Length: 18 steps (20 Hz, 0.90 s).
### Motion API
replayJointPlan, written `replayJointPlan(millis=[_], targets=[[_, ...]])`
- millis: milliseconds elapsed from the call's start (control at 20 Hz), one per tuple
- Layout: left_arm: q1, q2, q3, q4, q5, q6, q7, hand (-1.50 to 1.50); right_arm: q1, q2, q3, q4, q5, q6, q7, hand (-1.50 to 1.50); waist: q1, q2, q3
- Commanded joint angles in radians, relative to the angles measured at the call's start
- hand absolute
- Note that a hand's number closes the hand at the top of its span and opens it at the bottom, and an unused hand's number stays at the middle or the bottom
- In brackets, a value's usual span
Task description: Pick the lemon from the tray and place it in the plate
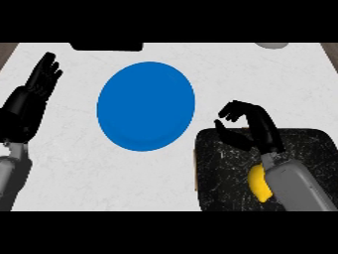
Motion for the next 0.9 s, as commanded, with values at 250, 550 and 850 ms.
replayJointPlan(millis=[250, 550, 850], targets=[[0.008, -0.009, 0.006, -0.017, -0.004, -0.021, -0.026, 0.0, 0.234, 0.275, 0.183, -0.098, 0.114, -0.525, -0.109, -1.5, -0.015, 0.008, 0.012], [0.084, -0.02, 0.014, -0.076, -0.036, -0.03, -0.035, 0.0, 0.236, 0.222, 0.185, -0.324, 0.461, -0.406, 0.212, -1.5, -0.017, 0.005, 0.009], [0.04, 0.029, 0.054, -0.094, 0.013, -0.056, 0.031, 0.0, 0.207, 0.108, 0.155, -0.435, 0.607, -0.019, 0.598, -1.5, -0.028, -0.007, 0.004]])
